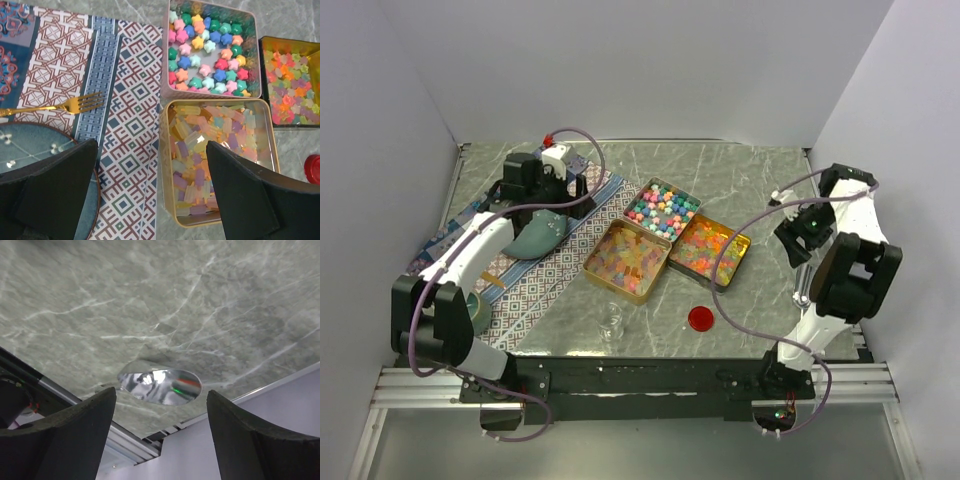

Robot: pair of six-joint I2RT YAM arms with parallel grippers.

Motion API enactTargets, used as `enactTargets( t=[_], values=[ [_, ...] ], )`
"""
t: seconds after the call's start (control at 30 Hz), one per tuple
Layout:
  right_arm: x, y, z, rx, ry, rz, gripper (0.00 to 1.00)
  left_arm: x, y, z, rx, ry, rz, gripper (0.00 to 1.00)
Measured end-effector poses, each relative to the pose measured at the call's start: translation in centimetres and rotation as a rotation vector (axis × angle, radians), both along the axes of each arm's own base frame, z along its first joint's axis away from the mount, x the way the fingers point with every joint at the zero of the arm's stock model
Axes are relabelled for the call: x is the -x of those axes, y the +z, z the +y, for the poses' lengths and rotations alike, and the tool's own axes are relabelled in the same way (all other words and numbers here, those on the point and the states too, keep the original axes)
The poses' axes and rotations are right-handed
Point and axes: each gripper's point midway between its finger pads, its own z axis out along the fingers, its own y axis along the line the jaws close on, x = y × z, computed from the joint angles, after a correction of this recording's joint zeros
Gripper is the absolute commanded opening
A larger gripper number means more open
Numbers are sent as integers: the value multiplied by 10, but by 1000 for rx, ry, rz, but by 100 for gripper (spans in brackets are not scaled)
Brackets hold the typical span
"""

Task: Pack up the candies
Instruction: Pick up the spatula from the center of the board.

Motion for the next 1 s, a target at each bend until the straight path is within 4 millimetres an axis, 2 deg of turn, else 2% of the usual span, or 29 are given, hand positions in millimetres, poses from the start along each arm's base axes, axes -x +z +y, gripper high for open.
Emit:
enactTargets(
  t=[0.23, 0.37, 0.47, 0.5, 0.6, 0.63, 0.73, 0.87, 1.0],
  values=[
    [11, -20, -34, 61, -43, 83, 77, 2, -14, 10, -30, 11, 14, 97],
    [14, -35, -49, 62, -77, 125, 72, 0, -19, 17, -73, 15, 1, 97],
    [15, -45, -52, 53, -84, 153, 66, -2, -21, 20, -95, 22, -8, 97],
    [15, -48, -52, 46, -83, 164, 63, -3, -22, 21, -103, 23, -9, 97],
    [7, -55, -52, 18, -85, 180, 46, -4, -31, 25, -131, 27, 2, 97],
    [4, -58, -52, 11, -85, 180, 36, -4, -35, 27, -149, 27, 10, 97],
    [3, -63, -49, -12, -87, 187, 21, -4, -42, 31, -180, 30, 19, 97],
    [3, -64, -37, -53, -83, 190, 11, -4, -44, 35, -206, 29, 17, 97],
    [6, -60, -14, -100, -54, 198, 3, -4, -48, 35, -209, 29, 25, 97]
  ],
)
